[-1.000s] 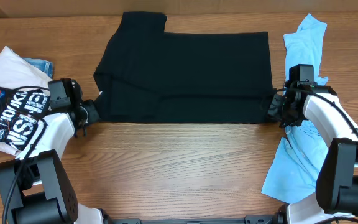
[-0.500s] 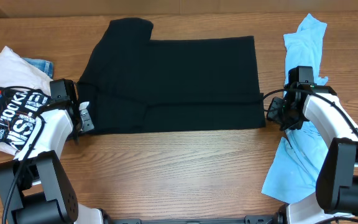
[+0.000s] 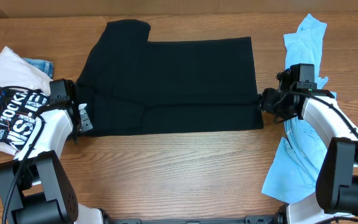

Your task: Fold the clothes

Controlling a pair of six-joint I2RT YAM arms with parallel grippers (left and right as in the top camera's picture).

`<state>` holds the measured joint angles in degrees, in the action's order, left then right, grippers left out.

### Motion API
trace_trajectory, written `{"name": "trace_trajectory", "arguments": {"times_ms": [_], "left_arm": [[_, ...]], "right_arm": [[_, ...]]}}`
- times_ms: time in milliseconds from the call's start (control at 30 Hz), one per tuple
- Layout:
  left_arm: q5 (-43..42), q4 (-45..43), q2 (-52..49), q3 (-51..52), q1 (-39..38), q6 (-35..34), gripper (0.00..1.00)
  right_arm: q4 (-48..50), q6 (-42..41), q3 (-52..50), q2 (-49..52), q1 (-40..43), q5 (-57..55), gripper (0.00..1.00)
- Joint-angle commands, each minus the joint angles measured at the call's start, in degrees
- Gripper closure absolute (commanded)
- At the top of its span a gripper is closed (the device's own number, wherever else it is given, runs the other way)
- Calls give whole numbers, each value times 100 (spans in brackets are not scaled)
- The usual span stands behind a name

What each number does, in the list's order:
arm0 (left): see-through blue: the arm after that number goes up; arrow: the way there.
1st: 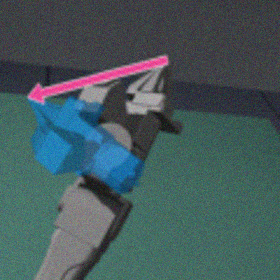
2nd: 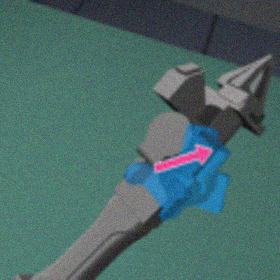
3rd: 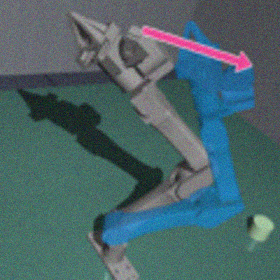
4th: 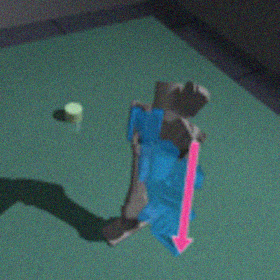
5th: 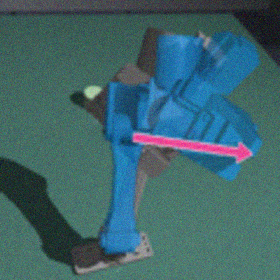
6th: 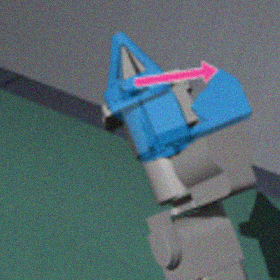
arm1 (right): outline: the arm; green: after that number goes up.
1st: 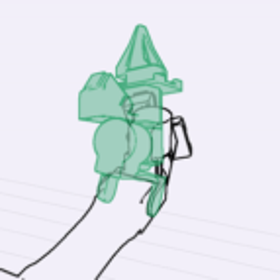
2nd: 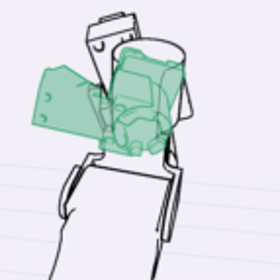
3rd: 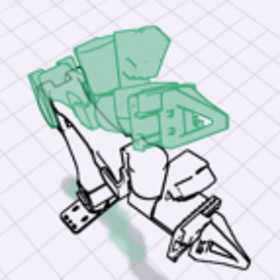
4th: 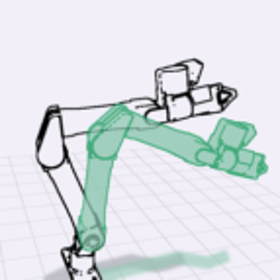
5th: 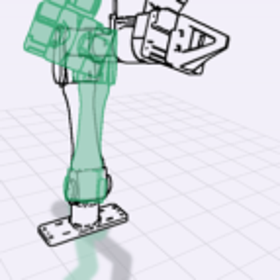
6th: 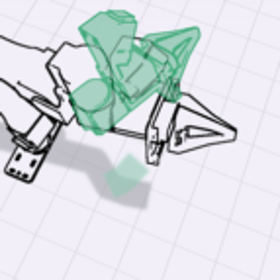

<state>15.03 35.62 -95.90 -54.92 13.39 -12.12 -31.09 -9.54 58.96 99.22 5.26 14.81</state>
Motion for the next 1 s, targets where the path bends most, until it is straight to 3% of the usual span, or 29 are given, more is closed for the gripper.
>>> {"name": "trace_trajectory", "arguments": {"times_ms": [0, 167, 300, 333, 600, 867, 967], "left_arm": [[-111, -46, 0, -74, 9, -227, 96], [-157, -72, 0, -74, 9, -267, 96], [-157, -70, -2, -74, 9, -269, 96], [-157, -70, 0, -74, 9, -271, 96], [-157, -72, 0, -74, 9, -269, 96], [-166, -68, 0, -74, 9, -271, 95], [-227, -52, 0, -74, 9, -269, 96]], "right_arm": [[286, 214, -13, 0, -79, 372, 51], [592, 210, -13, 232, -254, 367, 52], [868, 76, -13, 546, -317, 328, 91], [944, 57, -13, 564, -317, 328, 96], [1344, -22, 44, 560, -271, 282, 96], [1526, -560, 520, 560, -175, -439, 96], [1416, -610, 520, 560, -175, -780, 92]]}}
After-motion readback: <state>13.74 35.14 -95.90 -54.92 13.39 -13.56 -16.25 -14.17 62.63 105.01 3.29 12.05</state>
